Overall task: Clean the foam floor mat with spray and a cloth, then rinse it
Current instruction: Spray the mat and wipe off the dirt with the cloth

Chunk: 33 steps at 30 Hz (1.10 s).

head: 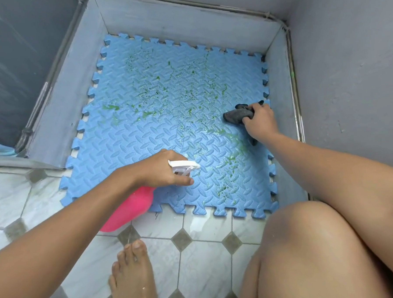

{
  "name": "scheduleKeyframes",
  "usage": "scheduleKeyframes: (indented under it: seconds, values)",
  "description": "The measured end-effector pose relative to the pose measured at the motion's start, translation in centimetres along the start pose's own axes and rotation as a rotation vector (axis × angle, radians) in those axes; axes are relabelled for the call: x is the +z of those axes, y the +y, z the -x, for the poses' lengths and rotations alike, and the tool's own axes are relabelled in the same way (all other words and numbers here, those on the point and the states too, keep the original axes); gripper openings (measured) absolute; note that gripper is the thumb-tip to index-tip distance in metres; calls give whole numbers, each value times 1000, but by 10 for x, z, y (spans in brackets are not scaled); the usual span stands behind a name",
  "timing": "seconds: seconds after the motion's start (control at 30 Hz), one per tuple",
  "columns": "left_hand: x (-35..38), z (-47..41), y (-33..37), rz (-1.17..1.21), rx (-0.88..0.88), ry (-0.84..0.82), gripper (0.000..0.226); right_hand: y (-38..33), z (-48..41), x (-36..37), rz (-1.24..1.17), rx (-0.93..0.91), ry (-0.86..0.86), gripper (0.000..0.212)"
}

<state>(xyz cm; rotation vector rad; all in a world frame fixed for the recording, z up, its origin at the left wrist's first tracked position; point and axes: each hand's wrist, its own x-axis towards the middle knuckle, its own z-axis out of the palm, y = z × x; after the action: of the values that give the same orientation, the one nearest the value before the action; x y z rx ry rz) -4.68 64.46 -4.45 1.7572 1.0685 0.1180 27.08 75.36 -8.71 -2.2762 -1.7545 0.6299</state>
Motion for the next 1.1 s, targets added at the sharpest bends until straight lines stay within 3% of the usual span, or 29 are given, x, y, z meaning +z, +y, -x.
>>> scheduleKeyframes:
  seconds: [0.27,0.47,0.6,0.73,0.8,0.87,1.0,1.03,1.1]
  values:
    - [4,1,-5,-107,-84,22,46,1,5,-4,22,-23,-16,45]
    - [3,5,-5,-52,-55,-86,43,-2,8,-6,86,-60,-59,49]
    - [4,9,-11,-97,-112,25,47,-9,8,-10,154,-119,-137,65]
    - [-8,8,-17,-28,-125,191,59,-15,19,-8,205,-188,-132,58]
    - [-17,9,-19,-7,-144,272,66,-33,46,7,257,-331,-144,45]
    - [-24,10,-20,26,-158,343,63,-53,83,31,261,-589,-251,42]
    - [-34,14,-25,92,-156,424,37,-74,148,58,280,-1227,-751,34]
    - [-35,15,-26,95,-146,420,38,-71,149,54,320,-1307,-843,33]
    - [-35,18,-29,126,-133,420,47,-63,128,44,344,-1276,-867,31]
